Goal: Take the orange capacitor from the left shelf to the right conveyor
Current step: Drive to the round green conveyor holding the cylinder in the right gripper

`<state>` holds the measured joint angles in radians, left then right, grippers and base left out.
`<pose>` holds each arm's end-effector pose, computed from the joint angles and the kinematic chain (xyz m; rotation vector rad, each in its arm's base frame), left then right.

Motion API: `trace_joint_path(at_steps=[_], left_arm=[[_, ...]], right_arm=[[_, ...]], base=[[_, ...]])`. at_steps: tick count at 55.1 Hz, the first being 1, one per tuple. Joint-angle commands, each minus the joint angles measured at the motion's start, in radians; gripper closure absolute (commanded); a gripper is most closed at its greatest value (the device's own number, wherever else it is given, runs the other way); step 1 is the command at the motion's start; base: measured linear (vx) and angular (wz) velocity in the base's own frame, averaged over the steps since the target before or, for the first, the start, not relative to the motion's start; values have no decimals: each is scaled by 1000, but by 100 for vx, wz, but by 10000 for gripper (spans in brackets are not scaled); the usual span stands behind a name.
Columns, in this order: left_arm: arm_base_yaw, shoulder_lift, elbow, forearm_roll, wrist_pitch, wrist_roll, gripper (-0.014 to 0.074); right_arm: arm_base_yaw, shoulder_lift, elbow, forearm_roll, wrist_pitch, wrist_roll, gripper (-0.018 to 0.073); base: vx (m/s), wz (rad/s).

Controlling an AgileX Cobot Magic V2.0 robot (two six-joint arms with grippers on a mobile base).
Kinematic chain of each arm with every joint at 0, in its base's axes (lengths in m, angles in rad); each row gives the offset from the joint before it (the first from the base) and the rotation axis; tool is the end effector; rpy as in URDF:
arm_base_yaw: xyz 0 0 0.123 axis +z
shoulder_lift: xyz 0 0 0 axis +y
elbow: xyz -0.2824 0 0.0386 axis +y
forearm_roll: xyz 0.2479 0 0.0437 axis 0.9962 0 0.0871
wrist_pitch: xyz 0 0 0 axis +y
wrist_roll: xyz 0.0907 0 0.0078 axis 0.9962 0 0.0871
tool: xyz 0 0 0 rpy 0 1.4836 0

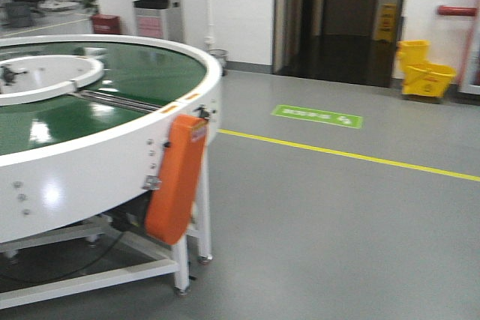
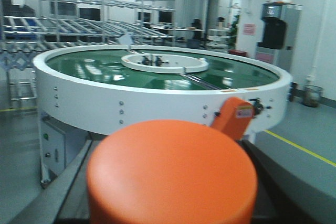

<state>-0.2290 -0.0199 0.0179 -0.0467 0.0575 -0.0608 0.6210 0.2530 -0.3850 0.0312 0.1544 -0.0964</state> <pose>0.0542 -0.0129 0.2029 0.0960 1.5422 -0.2691 0.0543 0.0394 0.3128 -0.5161 1.4323 0.4489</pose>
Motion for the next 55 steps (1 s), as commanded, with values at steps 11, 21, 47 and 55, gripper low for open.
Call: trace_joint_path(at_steps=[11,21,47,55], left_arm=[[-8,-4,-30,-5,-81,-6,603],[-8,-4,-30,-5,-81,-6,603],[-8,-4,-30,-5,-81,-6,603],[-8,-4,-30,-5,-81,-6,603]], right_arm=[[-2,9,-30,-5,-90,-2,567],[-2,9,-30,-5,-90,-2,567],[-2,9,-30,-5,-90,-2,567],[-2,9,-30,-5,-90,-2,567]], base=[[31,49],[34,32],[42,22],[47,34]])
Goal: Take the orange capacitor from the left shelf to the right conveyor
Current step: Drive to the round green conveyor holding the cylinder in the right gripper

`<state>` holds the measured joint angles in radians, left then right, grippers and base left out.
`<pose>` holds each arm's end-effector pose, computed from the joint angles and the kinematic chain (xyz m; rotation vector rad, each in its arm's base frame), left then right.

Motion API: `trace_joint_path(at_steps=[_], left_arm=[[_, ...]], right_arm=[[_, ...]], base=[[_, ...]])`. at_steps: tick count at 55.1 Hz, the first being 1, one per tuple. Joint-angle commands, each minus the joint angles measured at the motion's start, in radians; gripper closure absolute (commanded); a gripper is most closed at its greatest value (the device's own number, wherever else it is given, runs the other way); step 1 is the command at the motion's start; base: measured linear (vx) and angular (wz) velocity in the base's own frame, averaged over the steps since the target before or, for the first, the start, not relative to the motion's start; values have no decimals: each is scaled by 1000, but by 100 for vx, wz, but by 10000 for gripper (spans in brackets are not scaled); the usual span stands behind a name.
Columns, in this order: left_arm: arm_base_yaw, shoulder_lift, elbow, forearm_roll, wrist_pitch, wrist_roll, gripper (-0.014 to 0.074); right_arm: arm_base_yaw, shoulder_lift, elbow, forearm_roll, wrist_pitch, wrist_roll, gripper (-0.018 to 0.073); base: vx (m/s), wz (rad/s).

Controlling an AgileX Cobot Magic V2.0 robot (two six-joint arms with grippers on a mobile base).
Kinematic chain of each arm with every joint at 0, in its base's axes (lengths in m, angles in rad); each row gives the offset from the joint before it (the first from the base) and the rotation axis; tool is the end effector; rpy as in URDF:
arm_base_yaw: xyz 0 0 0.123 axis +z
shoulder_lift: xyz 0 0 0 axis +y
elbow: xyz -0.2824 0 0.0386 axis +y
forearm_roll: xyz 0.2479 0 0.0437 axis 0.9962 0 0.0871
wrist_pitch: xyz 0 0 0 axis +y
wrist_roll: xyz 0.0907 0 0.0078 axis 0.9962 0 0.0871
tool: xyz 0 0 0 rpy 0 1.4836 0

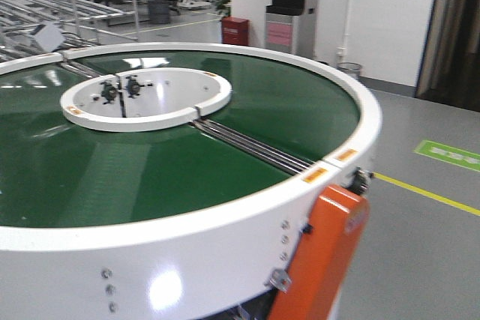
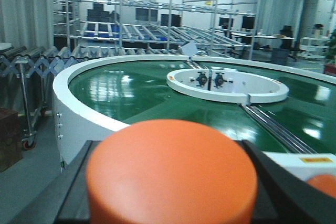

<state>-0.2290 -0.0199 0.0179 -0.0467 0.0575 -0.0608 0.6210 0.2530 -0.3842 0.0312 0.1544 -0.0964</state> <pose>0.0542 -0.0129 0.2029 0.0960 1.5422 -0.2691 0.0544 0.0394 0.3125 -0.5164 1.4331 0.4488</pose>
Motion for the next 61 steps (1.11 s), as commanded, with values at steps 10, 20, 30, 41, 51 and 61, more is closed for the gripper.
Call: trace_joint_path(at_steps=[10,20,30,41,51,61], left_arm=[[-8,-4,-30,-5,-81,-6,603],[-8,-4,-30,-5,-81,-6,603],[-8,-4,-30,-5,-81,-6,603],[-8,-4,-30,-5,-81,-6,603],[-8,-4,-30,-5,-81,-6,603],[-8,-4,-30,-5,-81,-6,603]], right_arm=[[-2,9,-31,-5,-90,-2,567],[-2,9,-31,-5,-90,-2,567],[-2,9,-31,-5,-90,-2,567],[-2,9,-31,-5,-90,-2,567],[-2,9,-31,-5,-90,-2,567],[-2,9,-31,-5,-90,-2,567]], base=[[47,36],[45,33],[41,29],[38,20],[35,11],[29,5]])
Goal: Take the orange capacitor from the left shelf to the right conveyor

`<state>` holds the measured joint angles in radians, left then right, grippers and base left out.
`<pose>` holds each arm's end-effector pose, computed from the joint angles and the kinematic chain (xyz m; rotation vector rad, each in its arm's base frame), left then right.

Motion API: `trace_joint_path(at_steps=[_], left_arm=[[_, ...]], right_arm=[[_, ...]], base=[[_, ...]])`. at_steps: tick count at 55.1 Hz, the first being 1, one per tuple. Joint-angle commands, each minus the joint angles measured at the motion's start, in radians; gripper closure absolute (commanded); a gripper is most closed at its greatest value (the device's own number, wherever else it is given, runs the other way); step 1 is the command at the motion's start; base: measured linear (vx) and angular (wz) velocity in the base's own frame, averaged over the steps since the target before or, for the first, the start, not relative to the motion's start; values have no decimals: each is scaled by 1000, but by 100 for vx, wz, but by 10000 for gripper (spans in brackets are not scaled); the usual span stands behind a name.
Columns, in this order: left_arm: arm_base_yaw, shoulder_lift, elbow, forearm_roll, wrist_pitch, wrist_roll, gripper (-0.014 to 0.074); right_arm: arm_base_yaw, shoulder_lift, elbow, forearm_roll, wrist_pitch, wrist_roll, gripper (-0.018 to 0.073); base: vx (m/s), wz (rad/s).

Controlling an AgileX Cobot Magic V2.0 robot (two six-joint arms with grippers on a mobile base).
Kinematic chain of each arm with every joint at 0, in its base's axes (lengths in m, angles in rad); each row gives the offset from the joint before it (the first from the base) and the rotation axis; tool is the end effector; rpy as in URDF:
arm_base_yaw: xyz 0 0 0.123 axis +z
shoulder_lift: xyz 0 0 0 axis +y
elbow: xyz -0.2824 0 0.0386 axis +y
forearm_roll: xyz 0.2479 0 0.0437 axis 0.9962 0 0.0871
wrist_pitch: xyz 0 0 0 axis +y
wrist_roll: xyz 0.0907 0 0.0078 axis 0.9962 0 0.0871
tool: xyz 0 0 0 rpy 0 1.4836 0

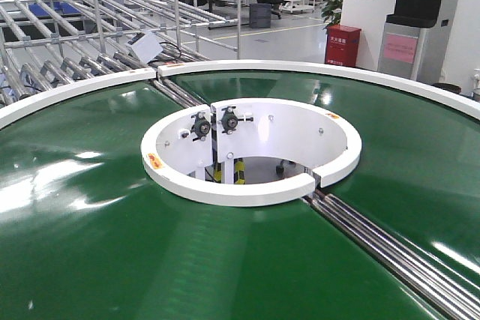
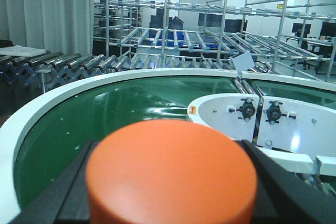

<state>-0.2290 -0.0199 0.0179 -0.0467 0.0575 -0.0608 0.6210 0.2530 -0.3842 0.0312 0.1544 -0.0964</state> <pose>0.0542 -0.0129 0.2029 0.0960 1.5422 -0.2691 0.0544 0.0394 0.3125 -0.5164 1.4331 0.4488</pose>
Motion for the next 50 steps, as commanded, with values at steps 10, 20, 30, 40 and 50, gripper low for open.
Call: trace_joint_path(at_steps=[10,20,30,40,50], left_arm=[[-8,-4,-30,-5,-81,-6,603],[-8,-4,-30,-5,-81,-6,603],[-8,-4,-30,-5,-81,-6,603],[-8,-4,-30,-5,-81,-6,603],[-8,-4,-30,-5,-81,-6,603]], right_arm=[[-2,9,-31,-5,-90,-2,567],[-2,9,-31,-5,-90,-2,567],[-2,9,-31,-5,-94,-2,567],[-2,9,-31,-3,-94,-2,567],[-2,9,-31,0,-95,0,567]], base=[[18,3],[6,0],[1,0],[0,0],[0,0]])
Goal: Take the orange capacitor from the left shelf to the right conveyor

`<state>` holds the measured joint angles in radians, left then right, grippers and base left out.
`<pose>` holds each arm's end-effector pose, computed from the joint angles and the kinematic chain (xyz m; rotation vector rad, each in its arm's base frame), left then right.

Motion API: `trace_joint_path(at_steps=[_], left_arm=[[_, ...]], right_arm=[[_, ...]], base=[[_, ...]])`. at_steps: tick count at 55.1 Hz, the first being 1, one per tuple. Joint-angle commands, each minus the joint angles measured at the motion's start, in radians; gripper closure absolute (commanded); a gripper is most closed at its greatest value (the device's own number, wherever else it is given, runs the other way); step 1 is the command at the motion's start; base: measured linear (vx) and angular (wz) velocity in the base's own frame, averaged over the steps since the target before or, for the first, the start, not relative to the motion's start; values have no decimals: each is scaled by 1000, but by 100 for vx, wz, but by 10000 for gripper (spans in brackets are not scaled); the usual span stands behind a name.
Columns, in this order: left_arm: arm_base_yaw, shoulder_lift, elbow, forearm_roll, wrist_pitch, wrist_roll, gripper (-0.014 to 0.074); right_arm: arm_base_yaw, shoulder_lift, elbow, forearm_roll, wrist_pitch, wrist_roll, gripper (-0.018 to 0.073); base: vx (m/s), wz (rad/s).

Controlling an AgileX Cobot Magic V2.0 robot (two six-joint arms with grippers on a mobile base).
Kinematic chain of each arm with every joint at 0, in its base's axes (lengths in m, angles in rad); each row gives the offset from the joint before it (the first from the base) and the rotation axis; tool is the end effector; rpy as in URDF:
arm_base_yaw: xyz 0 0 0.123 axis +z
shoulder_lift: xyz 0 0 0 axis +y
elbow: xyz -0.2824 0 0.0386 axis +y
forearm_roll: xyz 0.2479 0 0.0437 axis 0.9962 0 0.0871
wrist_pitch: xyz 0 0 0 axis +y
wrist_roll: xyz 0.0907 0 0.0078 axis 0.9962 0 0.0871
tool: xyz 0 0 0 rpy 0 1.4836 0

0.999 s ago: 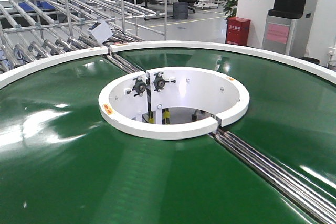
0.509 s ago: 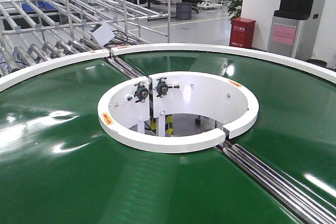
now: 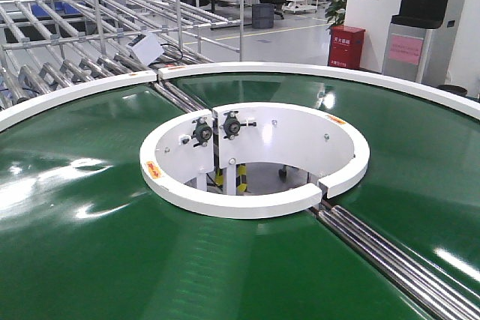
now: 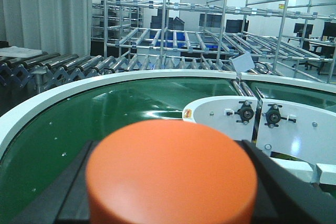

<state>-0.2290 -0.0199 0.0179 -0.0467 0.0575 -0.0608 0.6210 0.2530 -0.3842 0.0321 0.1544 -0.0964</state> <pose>0.0542 -0.0129 0.2029 0.0960 1.5422 -0.2691 0.0544 0.0394 0.3125 -0.5159 1.4333 0.4496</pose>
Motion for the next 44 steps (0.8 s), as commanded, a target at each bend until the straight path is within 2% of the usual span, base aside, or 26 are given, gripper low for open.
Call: trace_joint_path(at_steps=[1,7,14,23,29,35,44], left_arm=[[-8,-4,-30,-5,-81,-6,603],[-8,-4,-30,-5,-81,-6,603],[-8,-4,-30,-5,-81,-6,603],[-8,-4,-30,-5,-81,-6,603],[-8,-4,-30,-5,-81,-6,603],[-8,-4,-30,-5,-81,-6,603],[-8,-4,-30,-5,-81,-6,603]], right_arm=[[-2,9,-31,-1,-96,0,567],[-4,30,-31,-1,-145,0,567],[-4,167,-31,-1,-283,-7,567],[-4,523,-31,25,-559,-11,566],[-29,758,-31,113,-792,-10,566],[-129,937,-31,156,-942,-9,566],[-328,1066,-31,66,-1008,5,566]], base=[[0,0],[0,0],[0,0],[0,0],[0,0],[0,0],[0,0]])
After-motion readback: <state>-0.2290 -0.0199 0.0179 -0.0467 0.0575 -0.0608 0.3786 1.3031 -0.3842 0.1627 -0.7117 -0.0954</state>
